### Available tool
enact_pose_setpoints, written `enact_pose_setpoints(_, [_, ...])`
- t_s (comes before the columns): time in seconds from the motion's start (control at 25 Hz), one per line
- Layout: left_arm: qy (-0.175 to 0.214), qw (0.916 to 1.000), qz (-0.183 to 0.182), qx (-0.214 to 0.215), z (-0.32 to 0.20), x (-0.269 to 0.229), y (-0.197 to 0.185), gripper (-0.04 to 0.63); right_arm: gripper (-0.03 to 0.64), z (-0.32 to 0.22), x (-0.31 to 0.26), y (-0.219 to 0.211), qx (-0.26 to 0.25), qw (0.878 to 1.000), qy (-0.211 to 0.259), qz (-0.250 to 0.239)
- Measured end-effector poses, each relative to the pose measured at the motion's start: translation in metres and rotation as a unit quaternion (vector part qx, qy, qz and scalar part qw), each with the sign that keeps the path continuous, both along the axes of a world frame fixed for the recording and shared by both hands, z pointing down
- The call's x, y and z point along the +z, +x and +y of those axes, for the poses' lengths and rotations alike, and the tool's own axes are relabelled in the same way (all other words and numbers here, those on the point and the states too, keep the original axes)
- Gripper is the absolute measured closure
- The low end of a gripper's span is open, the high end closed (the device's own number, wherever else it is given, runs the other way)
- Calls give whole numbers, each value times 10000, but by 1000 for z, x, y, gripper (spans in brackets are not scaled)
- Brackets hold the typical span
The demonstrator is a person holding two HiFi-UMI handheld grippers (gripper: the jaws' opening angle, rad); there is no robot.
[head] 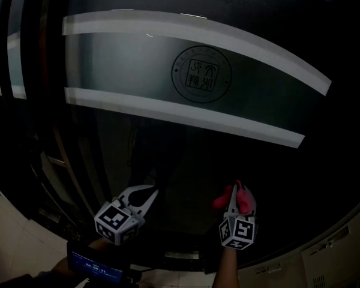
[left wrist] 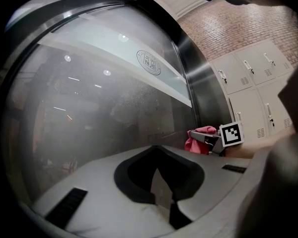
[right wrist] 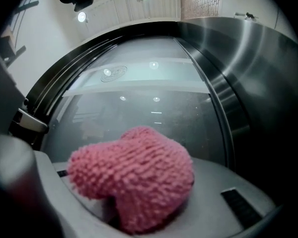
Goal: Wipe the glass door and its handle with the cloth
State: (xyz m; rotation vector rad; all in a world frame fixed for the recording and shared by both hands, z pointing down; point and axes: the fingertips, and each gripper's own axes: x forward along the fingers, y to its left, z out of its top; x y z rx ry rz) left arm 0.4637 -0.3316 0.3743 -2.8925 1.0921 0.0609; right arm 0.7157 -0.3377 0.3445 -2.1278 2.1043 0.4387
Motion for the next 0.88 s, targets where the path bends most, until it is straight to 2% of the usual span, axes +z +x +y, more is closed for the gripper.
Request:
enact_pose_setpoints(0.36, [-167,9996,-15,211,25,3,-60,580,565,41,-2,-185,-1031,9940,167,-319])
enact_pose_setpoints(0.64, [-201,9986,33,490,44,16,-127,578,565,64,19,-310,-1279,9906,35,-476])
enact_pose_setpoints(0.88, [-84,9993,69,358,56,8,-186,578,565,83,18,-389,-1567,9864,-50,-486])
